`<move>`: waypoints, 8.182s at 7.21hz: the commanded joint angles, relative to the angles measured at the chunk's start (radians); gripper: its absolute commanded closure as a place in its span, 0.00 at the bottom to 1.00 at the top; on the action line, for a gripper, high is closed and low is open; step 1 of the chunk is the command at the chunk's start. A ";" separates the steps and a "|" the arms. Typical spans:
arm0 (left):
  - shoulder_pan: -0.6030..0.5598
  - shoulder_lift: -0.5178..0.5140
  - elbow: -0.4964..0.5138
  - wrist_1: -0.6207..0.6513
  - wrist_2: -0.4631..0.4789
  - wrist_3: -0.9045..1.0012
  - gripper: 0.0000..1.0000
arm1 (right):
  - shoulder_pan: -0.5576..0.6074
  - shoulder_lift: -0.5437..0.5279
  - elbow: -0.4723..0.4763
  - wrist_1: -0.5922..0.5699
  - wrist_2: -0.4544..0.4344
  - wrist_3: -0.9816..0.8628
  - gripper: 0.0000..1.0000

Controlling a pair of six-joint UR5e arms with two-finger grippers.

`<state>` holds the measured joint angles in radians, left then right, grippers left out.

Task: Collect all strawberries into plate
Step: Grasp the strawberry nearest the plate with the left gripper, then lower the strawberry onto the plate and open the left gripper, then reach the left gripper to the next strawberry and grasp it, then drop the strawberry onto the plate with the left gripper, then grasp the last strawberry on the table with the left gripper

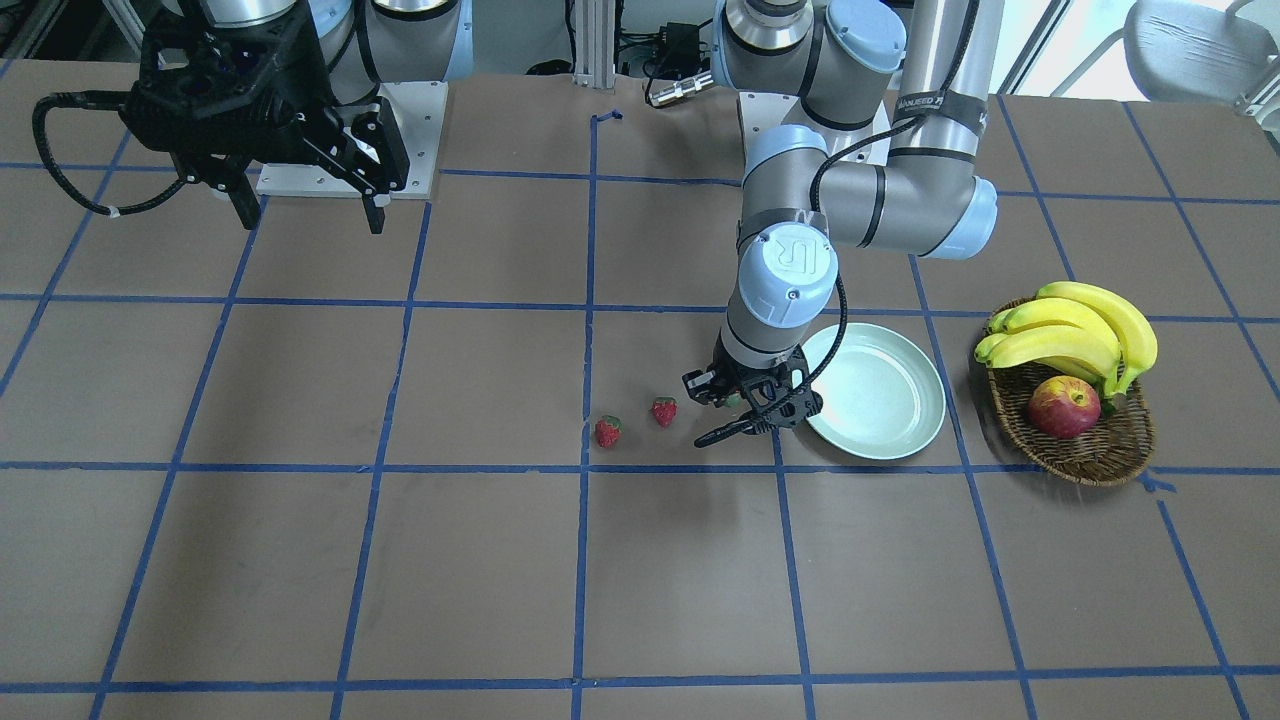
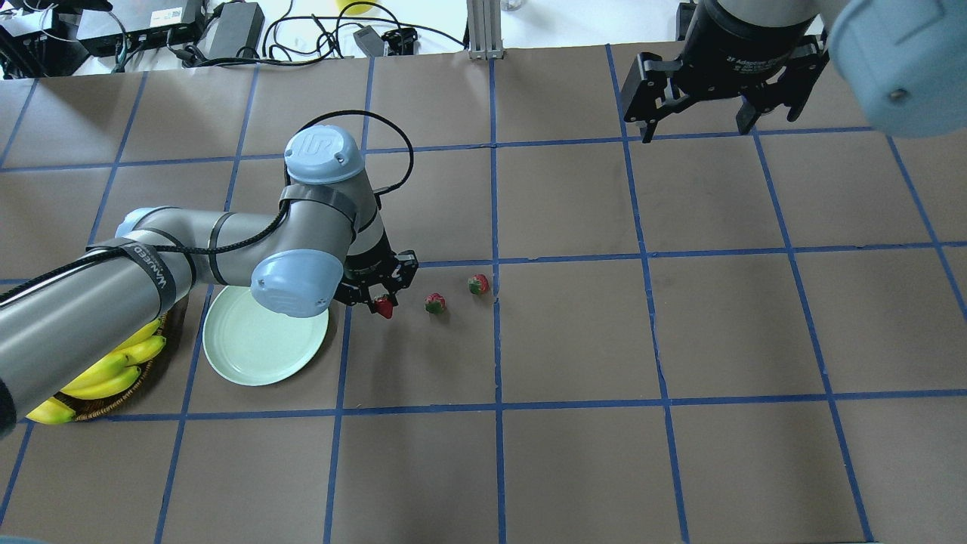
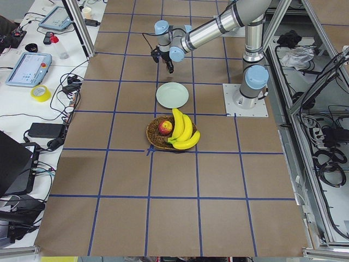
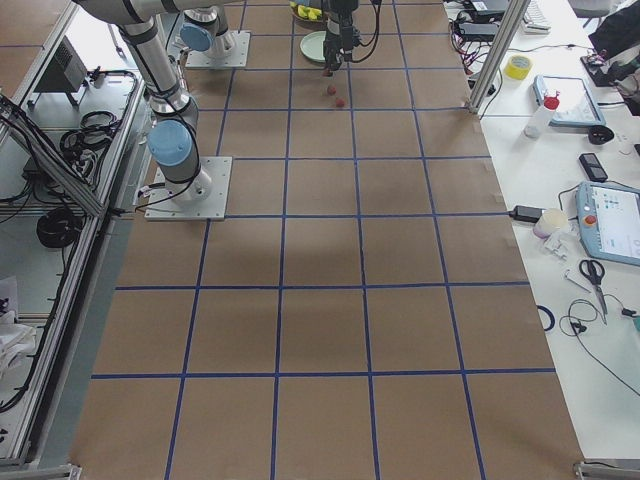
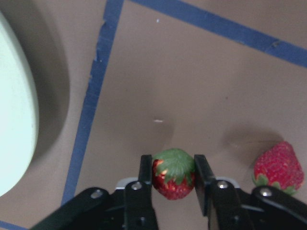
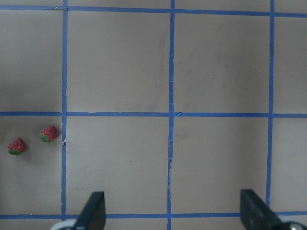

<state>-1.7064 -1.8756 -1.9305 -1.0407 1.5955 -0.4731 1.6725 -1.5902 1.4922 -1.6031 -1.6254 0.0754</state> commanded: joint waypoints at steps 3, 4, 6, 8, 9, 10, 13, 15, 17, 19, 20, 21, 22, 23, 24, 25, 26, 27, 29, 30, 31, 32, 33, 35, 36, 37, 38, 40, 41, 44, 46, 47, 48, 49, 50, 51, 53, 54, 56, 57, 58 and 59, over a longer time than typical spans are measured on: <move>0.178 0.015 0.035 -0.150 0.123 0.074 1.00 | 0.001 -0.002 -0.001 0.000 0.002 0.000 0.00; 0.195 -0.003 0.031 -0.150 0.226 0.086 1.00 | 0.001 -0.002 -0.001 0.000 0.001 0.000 0.00; 0.232 -0.007 0.002 -0.148 0.256 0.105 1.00 | 0.001 -0.002 -0.001 0.000 0.002 0.000 0.00; 0.232 -0.016 -0.012 -0.147 0.268 0.097 0.16 | 0.003 -0.002 -0.001 0.000 0.002 0.000 0.00; 0.232 -0.011 -0.008 -0.147 0.270 0.102 0.00 | 0.003 -0.002 -0.001 0.002 0.002 0.000 0.00; 0.222 0.012 -0.004 -0.147 0.255 0.085 0.00 | 0.003 -0.002 -0.001 0.002 0.002 0.000 0.00; 0.127 0.046 0.005 -0.113 0.051 0.047 0.00 | 0.001 -0.002 -0.001 -0.001 0.002 0.000 0.00; 0.070 0.032 0.004 -0.034 -0.059 -0.086 0.00 | 0.001 -0.002 -0.001 -0.004 0.004 0.000 0.00; 0.007 0.000 0.002 0.019 -0.089 -0.229 0.00 | 0.001 -0.001 -0.001 -0.009 0.004 0.000 0.00; 0.004 -0.031 0.001 0.050 -0.208 -0.263 0.00 | 0.001 0.003 -0.003 -0.023 0.004 0.003 0.00; -0.001 -0.052 0.001 0.053 -0.210 -0.271 0.00 | 0.001 0.003 -0.003 -0.023 0.004 0.003 0.00; -0.021 -0.068 0.001 0.056 -0.209 -0.292 0.03 | 0.001 0.001 -0.003 -0.023 0.004 0.003 0.00; -0.031 -0.082 0.001 0.056 -0.212 -0.297 0.15 | 0.001 0.003 -0.001 -0.023 0.004 0.003 0.00; -0.033 -0.089 0.002 0.056 -0.213 -0.294 0.29 | 0.003 0.001 -0.001 -0.023 0.004 0.003 0.00; -0.032 -0.091 0.002 0.063 -0.216 -0.295 0.57 | 0.003 0.001 -0.001 -0.023 0.006 0.003 0.00; -0.032 -0.099 0.002 0.074 -0.242 -0.297 0.69 | 0.003 0.001 -0.001 -0.023 0.006 0.003 0.00; -0.032 -0.103 0.004 0.076 -0.247 -0.294 0.89 | 0.003 0.001 -0.001 -0.023 0.004 0.003 0.00; -0.032 -0.100 0.007 0.076 -0.247 -0.283 1.00 | 0.003 0.001 -0.001 -0.023 0.004 0.003 0.00; -0.022 -0.057 0.025 0.070 -0.089 -0.251 1.00 | 0.003 -0.001 -0.003 -0.023 0.004 0.004 0.00; -0.006 -0.033 0.075 0.015 -0.022 -0.216 1.00 | 0.003 0.001 -0.003 -0.024 0.004 0.003 0.00; 0.019 -0.013 0.129 -0.089 0.060 -0.156 1.00 | 0.003 -0.001 -0.004 -0.023 -0.001 0.004 0.00; 0.063 0.002 0.151 -0.190 0.198 -0.127 1.00 | 0.003 -0.001 -0.007 -0.023 -0.004 0.004 0.00; 0.123 0.015 0.143 -0.200 0.218 -0.061 1.00 | 0.003 -0.001 -0.007 -0.023 -0.005 0.004 0.00; 0.250 0.024 0.081 -0.226 0.213 0.069 1.00 | 0.003 -0.001 -0.007 -0.021 -0.002 0.004 0.00; 0.280 0.026 0.049 -0.216 0.210 0.118 0.99 | 0.003 -0.001 -0.007 -0.020 -0.002 0.004 0.00; 0.281 0.024 0.027 -0.219 0.222 0.134 0.86 | 0.003 -0.001 -0.007 -0.021 -0.001 0.004 0.00; 0.281 0.026 0.013 -0.216 0.210 0.140 0.01 | 0.003 -0.001 -0.007 -0.021 -0.001 0.004 0.00; 0.237 0.038 0.037 -0.208 0.199 0.130 0.00 | 0.003 -0.001 -0.006 -0.020 0.002 0.004 0.00; 0.196 0.042 0.063 -0.208 0.143 0.120 0.00 | 0.003 -0.001 -0.007 -0.018 0.001 0.003 0.00; 0.032 0.015 0.148 -0.188 -0.117 -0.264 0.00 | 0.003 0.001 -0.006 -0.021 0.002 0.004 0.00; -0.039 -0.020 0.139 0.011 -0.234 -0.282 0.00 | 0.003 0.003 -0.004 -0.021 0.002 0.003 0.00; -0.068 -0.052 0.139 0.014 -0.235 -0.303 0.00 | 0.003 0.003 -0.004 -0.021 0.002 0.004 0.00; -0.105 -0.083 0.139 0.019 -0.236 -0.347 0.00 | 0.003 0.003 -0.004 -0.023 0.002 0.004 0.00; -0.133 -0.112 0.139 0.033 -0.235 -0.351 0.00 | 0.003 0.001 -0.004 -0.020 0.002 0.004 0.00; -0.143 -0.143 0.139 0.074 -0.236 -0.352 0.00 | 0.003 0.003 -0.004 -0.023 0.002 0.003 0.00; -0.153 -0.157 0.140 0.076 -0.233 -0.352 0.05 | 0.003 0.001 -0.004 -0.020 0.002 0.004 0.00; -0.156 -0.183 0.140 0.077 -0.233 -0.352 0.30 | 0.003 0.003 -0.006 -0.021 0.002 0.003 0.00; -0.156 -0.188 0.140 0.077 -0.233 -0.352 0.73 | 0.003 0.003 -0.004 -0.021 0.002 0.004 0.00; -0.156 -0.186 0.146 0.079 -0.226 -0.331 1.00 | 0.003 0.001 -0.006 -0.021 0.002 0.003 0.00; -0.154 -0.168 0.154 0.079 -0.223 -0.309 1.00 | 0.003 0.003 -0.006 -0.021 0.002 0.003 0.00; -0.144 -0.139 0.168 0.067 -0.185 -0.247 1.00 | 0.003 0.001 -0.006 -0.021 0.002 0.004 0.00; -0.137 -0.113 0.173 0.044 -0.089 -0.239 1.00 | 0.003 0.003 -0.006 -0.021 0.002 0.004 0.00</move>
<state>-1.8523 -2.0205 -1.7672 -0.9751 1.4191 -0.7420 1.6751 -1.5884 1.4865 -1.6245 -1.6229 0.0793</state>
